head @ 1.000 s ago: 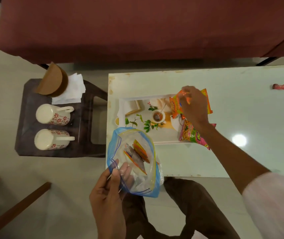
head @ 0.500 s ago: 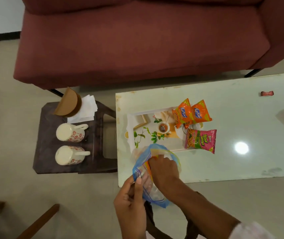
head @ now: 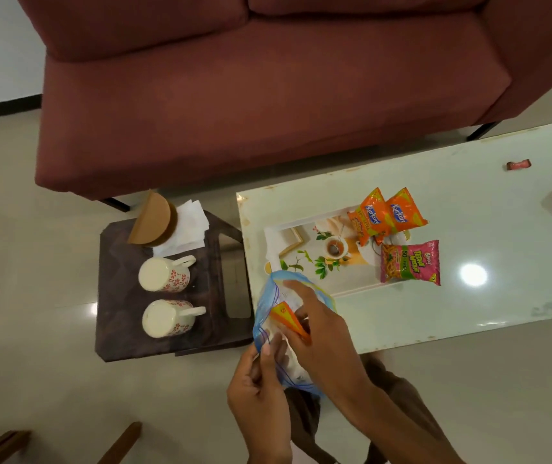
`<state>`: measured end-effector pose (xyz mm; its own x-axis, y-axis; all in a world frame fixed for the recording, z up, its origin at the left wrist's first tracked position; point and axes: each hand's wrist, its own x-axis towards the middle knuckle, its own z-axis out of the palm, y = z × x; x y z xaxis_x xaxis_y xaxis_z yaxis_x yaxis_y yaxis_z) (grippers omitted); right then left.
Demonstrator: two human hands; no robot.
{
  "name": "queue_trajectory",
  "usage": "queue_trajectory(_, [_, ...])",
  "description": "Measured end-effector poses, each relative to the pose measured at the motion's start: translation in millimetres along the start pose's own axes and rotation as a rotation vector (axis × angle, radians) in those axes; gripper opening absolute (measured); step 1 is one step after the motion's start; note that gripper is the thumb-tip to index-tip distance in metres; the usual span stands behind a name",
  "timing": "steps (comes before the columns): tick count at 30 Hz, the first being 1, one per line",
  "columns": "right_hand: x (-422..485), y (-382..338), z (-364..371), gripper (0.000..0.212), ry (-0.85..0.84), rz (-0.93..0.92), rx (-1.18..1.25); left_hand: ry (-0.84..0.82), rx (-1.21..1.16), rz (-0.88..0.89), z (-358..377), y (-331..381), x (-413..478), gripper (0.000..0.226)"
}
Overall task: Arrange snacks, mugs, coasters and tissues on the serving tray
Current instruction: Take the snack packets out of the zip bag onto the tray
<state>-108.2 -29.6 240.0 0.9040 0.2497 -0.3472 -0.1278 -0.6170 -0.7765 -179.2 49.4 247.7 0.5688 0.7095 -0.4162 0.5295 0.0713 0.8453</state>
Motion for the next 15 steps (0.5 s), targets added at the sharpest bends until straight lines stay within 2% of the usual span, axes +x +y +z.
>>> queue_trajectory(2, [-9.0,-12.3,-1.0,0.054,0.124,0.053,0.072,0.0,0.029,0.004,-4.0,1.2,8.9,0.016])
queue_trajectory(4, [-18.5,-22.5,-7.3,0.059,0.283,0.01,0.075,0.003,0.041,-0.002,-5.9,-1.4,17.5,0.014])
queue_trajectory(6, [-28.2,-27.4,-22.3,0.044,0.408,-0.079,0.013,0.006,0.029,-0.024,-8.4,-3.3,23.7,0.014])
queue_trajectory(9, [-34.3,-29.6,-57.0,0.015,0.403,-0.003,0.117,0.006,-0.017,-0.052,-13.5,-7.4,32.0,0.02])
queue_trajectory(12, [-25.5,-11.2,-90.6,0.02,0.478,0.124,0.241,0.018,-0.092,-0.1,-18.3,-10.4,35.9,0.016])
queue_trajectory(15, [1.5,24.8,-116.6,0.025,0.541,0.165,0.165,0.009,-0.167,-0.157,-19.7,-10.1,35.4,0.015])
